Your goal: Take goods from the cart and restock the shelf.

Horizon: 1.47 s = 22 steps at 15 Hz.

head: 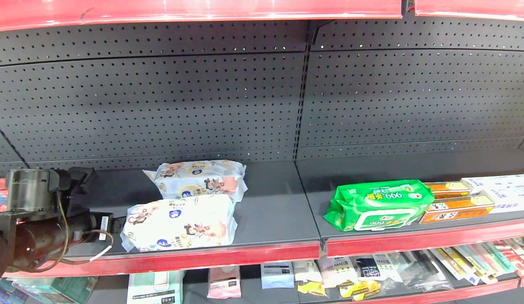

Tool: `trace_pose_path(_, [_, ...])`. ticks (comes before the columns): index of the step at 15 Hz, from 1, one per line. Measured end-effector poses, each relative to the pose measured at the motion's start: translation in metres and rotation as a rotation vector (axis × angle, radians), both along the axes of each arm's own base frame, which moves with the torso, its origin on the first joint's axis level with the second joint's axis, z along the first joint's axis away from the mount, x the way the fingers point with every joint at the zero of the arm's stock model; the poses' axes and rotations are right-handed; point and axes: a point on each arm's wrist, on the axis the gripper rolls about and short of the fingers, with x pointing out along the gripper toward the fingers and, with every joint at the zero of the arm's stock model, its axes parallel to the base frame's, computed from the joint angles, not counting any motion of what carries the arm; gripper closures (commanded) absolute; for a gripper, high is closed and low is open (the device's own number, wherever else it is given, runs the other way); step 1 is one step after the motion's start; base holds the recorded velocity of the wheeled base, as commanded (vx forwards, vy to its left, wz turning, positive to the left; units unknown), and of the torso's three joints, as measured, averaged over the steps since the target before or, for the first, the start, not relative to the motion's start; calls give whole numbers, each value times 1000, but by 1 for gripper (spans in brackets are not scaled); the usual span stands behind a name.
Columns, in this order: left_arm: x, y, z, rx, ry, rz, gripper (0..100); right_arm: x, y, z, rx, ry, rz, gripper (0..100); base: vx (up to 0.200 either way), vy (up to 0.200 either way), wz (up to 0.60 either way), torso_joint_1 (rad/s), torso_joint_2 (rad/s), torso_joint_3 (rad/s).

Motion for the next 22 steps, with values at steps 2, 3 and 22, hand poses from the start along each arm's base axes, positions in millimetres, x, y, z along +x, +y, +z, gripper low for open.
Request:
trace_pose_path(2, [0, 0, 0, 0, 2, 0, 0, 0, 0, 0, 0, 0, 0, 0, 0, 0, 0, 0, 0, 0])
trace_pose_path(3, [0, 0, 0, 0, 2, -1, 0, 0, 0, 0, 0, 0, 0, 0, 0, 0, 0, 0, 0, 0])
trace_pose_path(22, [-200, -6, 55, -104, -451, -198, 0, 0, 0, 0, 0, 0, 0, 0, 0, 0, 0, 0, 0, 0])
